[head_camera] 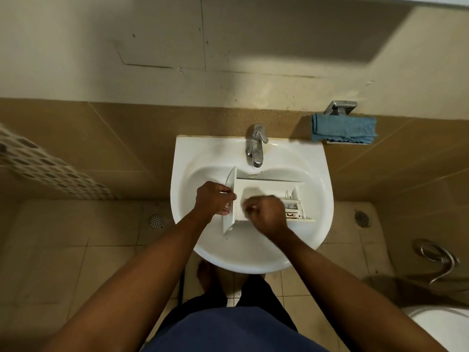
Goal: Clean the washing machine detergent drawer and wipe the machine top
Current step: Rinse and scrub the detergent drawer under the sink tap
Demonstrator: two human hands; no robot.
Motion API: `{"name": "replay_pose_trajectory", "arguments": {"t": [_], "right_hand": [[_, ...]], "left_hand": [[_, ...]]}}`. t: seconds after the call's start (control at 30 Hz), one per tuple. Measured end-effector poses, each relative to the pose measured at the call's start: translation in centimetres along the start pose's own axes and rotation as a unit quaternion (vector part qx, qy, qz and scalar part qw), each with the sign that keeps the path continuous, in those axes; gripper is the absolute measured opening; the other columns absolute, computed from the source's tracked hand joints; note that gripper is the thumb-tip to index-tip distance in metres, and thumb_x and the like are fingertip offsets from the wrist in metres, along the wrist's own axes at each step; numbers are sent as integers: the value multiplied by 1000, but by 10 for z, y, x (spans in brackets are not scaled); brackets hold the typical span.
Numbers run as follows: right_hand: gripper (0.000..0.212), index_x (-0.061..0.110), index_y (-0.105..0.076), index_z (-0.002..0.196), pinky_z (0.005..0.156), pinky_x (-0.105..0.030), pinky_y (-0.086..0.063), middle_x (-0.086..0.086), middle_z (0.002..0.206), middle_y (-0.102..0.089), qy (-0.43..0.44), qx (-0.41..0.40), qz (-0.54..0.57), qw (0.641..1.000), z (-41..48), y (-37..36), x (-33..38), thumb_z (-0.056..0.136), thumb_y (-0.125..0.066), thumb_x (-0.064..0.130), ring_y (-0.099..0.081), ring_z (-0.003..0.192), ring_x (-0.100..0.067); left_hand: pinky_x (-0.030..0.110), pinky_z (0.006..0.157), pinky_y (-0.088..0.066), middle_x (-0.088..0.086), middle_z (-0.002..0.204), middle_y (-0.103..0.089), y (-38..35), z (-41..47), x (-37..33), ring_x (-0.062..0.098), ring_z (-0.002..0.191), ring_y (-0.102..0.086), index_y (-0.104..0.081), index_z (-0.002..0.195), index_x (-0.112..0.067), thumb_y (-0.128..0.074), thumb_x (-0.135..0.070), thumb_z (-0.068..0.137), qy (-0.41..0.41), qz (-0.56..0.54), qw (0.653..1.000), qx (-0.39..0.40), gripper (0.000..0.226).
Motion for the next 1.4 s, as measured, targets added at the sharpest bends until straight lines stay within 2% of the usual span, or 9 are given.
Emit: {"name": "replay_pose_trajectory", "arguments": {"t": [0.07, 0.17, 0.3, 0.4, 0.8, 0.93, 1.07, 1.23, 1.4], "right_hand": [[20, 17, -81, 77, 74, -32, -60, 2, 79, -78, -161, -49, 179, 969, 27, 10, -9, 79, -66, 3, -72, 72, -16], [14, -6, -75, 95, 78, -47, -64, -25, 92, -76, -373, -82, 450, 807, 75, 18, -19, 90, -61, -6, -73, 72, -30], [33, -18, -59, 118, 87, -48, -62, -32, 106, -71, -414, -50, 647, 638, 112, 24, -21, 101, -45, 7, -73, 98, -44], [40, -18, -59, 112, 90, -50, -59, -29, 95, -71, -417, -10, 703, 576, 120, 19, -15, 104, -33, 11, -73, 91, -42], [36, -2, -75, 108, 92, -37, -59, -13, 102, -78, -335, 121, 431, 829, -26, 12, 18, 107, -41, 12, -75, 99, -28], [37, -5, -76, 95, 91, -49, -60, -17, 93, -78, -318, 80, 386, 862, -23, 15, 18, 104, -44, 10, -75, 91, -33], [38, 6, -77, 100, 89, -35, -55, -9, 100, -77, -92, 33, 172, 980, -4, 6, 22, 97, -45, 26, -70, 94, -20], [53, 0, -54, 142, 116, -44, -42, -19, 151, -51, 106, 112, -72, 985, -58, -18, 24, 91, -50, 13, -51, 138, -33], [29, 12, -78, 100, 75, -34, -59, -6, 97, -78, 71, 67, -15, 995, -37, 15, 18, 87, -54, 19, -73, 84, -23]], "left_hand": [[41, 62, -65, 16, 76, -76, 0, 0, 0, 31, 68, -76, -78, 99, -9, -88, -17, 73, 2, 0, 1000, -3, 29], [41, 63, -65, 14, 75, -76, -1, -2, -1, 33, 70, -76, -79, 98, -10, -86, -15, 74, 0, 0, 1000, -6, 25], [39, 62, -65, 12, 74, -76, -2, -1, -1, 33, 69, -76, -79, 99, -11, -84, -14, 74, 6, 1, 1000, -15, 25], [36, 58, -63, 10, 75, -76, -2, -1, 1, 32, 67, -76, -80, 100, -12, -86, -15, 75, 11, 0, 1000, -21, 27], [37, 59, -64, 11, 75, -76, -1, -1, 2, 27, 61, -74, -80, 101, -12, -86, -17, 71, 2, -8, 1000, -18, 31], [35, 58, -63, 13, 74, -76, -1, -1, 2, 27, 63, -75, -79, 101, -12, -88, -18, 73, 0, -5, 1000, -10, 30], [37, 60, -64, 16, 76, -76, -1, -3, -1, 31, 67, -76, -78, 102, -11, -87, -17, 75, -5, 3, 1000, -14, 29], [41, 63, -65, 15, 75, -76, -2, -4, 0, 32, 69, -76, -79, 99, -11, -86, -16, 76, -11, -2, 1000, -13, 24], [44, 65, -65, 13, 70, -74, -2, -1, 2, 25, 60, -72, -79, 97, -10, -85, -16, 75, -13, -4, 1000, -6, 24]]}}
Point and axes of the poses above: each hand's wrist, its own z-axis towards the middle knuckle, its own y-axis out of the back of the hand, x = y × z, the point moved 2 cm from there along z, towards the middle knuckle
